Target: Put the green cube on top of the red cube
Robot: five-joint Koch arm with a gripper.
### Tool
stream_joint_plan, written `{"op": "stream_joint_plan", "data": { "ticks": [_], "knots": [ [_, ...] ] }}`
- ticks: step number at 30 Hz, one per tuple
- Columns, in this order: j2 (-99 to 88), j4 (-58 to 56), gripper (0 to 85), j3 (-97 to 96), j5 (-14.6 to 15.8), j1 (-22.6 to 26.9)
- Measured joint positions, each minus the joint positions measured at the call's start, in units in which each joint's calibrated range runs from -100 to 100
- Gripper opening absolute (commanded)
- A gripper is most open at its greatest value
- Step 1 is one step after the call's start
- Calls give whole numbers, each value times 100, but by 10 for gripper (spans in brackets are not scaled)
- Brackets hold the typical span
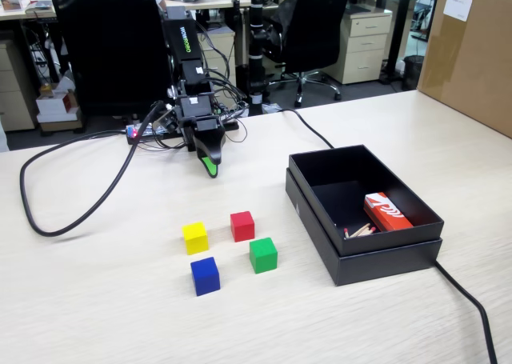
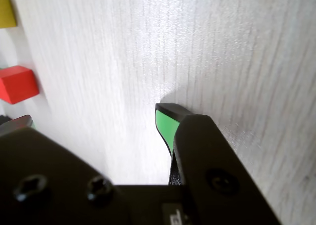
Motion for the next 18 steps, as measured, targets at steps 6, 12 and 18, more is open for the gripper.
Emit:
{"op": "stream_joint_plan", "data": {
  "ticks": [6, 12, 18],
  "knots": [
    [479, -983, 475, 1114, 112, 34],
    [2628, -2207, 473, 4436, 112, 200],
    [5877, -2958, 473, 8106, 142, 195]
  ]
}}
